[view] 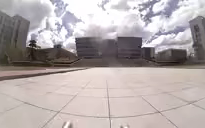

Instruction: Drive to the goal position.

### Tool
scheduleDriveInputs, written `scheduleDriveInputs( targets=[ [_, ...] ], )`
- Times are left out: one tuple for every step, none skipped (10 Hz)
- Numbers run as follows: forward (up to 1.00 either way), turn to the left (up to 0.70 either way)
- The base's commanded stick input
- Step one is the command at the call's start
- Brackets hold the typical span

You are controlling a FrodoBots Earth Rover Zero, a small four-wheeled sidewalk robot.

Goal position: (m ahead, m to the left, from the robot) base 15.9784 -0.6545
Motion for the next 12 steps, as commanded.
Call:
scheduleDriveInputs(
  targets=[
    [0.7,0.0],
    [0.7,0.0],
    [0.7,0.0],
    [0.7,0.0],
    [0.7,0.0],
    [0.7,0.0],
    [0.7,0.0],
    [0.7,0.0],
    [0.7,0.0],
    [0.7,0.0],
    [0.7,0.0],
    [0.7,0.0]
  ],
)
